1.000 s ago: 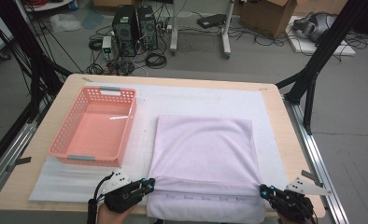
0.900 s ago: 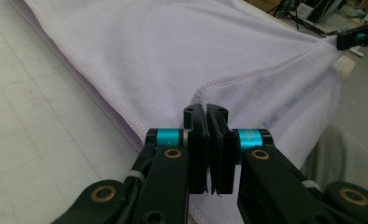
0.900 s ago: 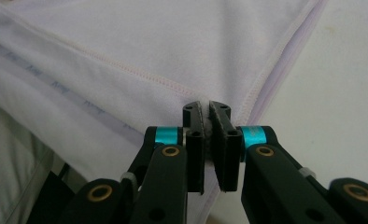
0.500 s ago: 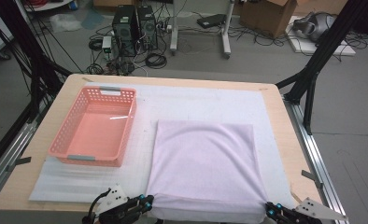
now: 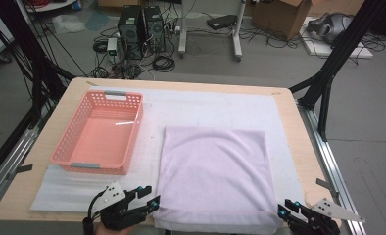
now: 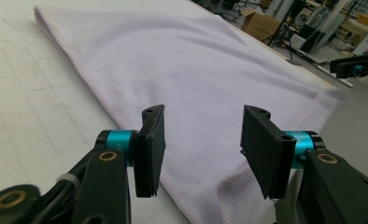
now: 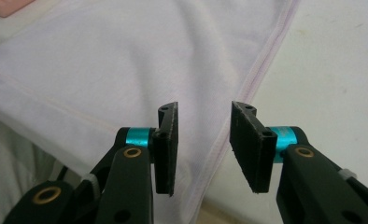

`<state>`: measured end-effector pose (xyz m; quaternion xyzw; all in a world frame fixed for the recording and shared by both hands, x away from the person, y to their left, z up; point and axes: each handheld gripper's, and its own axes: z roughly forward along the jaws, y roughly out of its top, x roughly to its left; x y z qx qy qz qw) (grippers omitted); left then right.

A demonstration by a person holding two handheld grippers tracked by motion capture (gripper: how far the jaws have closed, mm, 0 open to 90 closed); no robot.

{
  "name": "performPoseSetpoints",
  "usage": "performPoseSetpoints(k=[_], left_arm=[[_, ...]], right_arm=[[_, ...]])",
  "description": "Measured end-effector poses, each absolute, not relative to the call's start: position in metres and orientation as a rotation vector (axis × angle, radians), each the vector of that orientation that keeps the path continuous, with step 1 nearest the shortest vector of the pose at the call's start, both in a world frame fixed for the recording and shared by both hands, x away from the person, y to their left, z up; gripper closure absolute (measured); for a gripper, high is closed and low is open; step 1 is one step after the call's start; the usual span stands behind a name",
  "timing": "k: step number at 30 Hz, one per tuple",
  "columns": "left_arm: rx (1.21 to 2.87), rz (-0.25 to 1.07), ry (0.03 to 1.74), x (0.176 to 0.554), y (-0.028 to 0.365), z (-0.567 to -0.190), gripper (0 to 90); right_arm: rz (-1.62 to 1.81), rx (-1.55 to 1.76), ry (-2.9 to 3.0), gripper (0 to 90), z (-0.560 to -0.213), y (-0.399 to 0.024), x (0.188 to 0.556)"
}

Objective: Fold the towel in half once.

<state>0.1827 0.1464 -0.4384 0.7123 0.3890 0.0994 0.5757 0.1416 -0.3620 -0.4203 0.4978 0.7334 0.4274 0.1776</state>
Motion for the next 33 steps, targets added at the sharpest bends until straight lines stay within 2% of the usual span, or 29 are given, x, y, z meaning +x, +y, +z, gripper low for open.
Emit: performPoseSetpoints(k=[8, 17, 22, 24, 33], left_arm=[[1.677, 0.247, 0.924, 0.221, 0.133, -0.44, 50.3], [1.697, 0.225, 0.934, 0.282, 0.12, -0.434, 52.5], [1.702, 0.263, 0.965, 0.313, 0.114, -0.431, 53.5], [1.711, 0.278, 0.974, 0.324, 0.111, -0.431, 56.8], [1.767, 0.335, 1.062, 0.374, 0.098, -0.436, 60.5]], right_arm=[[1.178, 1.405, 2.079, 68.6, -0.425, -0.364, 0.184], [1.135, 1.367, 2.114, 78.4, -0.426, -0.362, 0.252], [1.129, 1.363, 2.143, 78.0, -0.43, -0.354, 0.293], [1.134, 1.356, 2.151, 77.6, -0.433, -0.351, 0.306], [1.017, 1.373, 2.186, 77.2, -0.44, -0.342, 0.348]])
